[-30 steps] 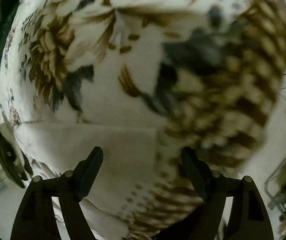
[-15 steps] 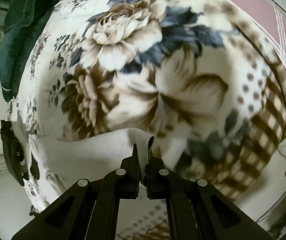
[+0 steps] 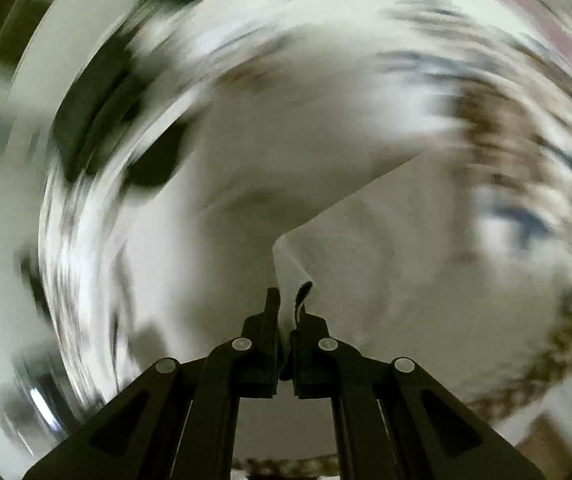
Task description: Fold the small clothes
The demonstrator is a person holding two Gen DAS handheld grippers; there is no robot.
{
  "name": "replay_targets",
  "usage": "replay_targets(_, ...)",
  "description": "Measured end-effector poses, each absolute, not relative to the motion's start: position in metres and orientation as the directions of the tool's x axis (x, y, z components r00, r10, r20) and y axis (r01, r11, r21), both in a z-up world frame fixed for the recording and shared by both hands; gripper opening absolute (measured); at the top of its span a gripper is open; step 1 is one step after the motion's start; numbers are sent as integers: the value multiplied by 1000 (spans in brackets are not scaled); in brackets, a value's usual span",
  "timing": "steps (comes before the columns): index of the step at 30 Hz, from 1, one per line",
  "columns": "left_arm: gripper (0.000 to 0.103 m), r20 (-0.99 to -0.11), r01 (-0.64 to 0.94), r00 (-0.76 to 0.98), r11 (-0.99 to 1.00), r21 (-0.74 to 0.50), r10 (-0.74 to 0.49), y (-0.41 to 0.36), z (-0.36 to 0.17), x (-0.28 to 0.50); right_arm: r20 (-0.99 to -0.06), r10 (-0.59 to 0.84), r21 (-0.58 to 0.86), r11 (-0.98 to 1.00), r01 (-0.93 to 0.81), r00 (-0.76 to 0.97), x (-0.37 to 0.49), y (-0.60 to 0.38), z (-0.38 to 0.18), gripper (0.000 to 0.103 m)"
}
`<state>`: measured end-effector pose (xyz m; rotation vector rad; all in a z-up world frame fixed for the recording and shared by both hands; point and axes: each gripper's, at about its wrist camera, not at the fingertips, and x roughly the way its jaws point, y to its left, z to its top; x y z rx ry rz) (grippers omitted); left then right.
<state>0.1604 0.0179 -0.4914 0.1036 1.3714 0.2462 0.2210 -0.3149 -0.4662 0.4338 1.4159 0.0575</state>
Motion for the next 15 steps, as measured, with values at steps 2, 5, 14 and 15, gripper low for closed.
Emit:
replay_targets(2, 103, -947, -160, 181, 958, 238, 266, 42, -486, 156, -955, 275, 279, 960, 18, 112, 225, -227, -478, 4)
replay_targets(5, 103, -935, -225, 173, 937, 267, 308, 80, -482, 147, -982, 174, 151, 959, -241, 76, 206, -128, -499, 4)
replay_targets(14, 103, -932, -359, 102, 886, 292, 348, 148, -501, 114, -999, 30, 4, 855, -519, 42, 128, -40, -525, 4)
replay_targets(15, 103, -932, -366, 96, 883, 292, 348, 152, -504, 111, -999, 28, 8, 845, -534, 29, 119, -38, -528, 4)
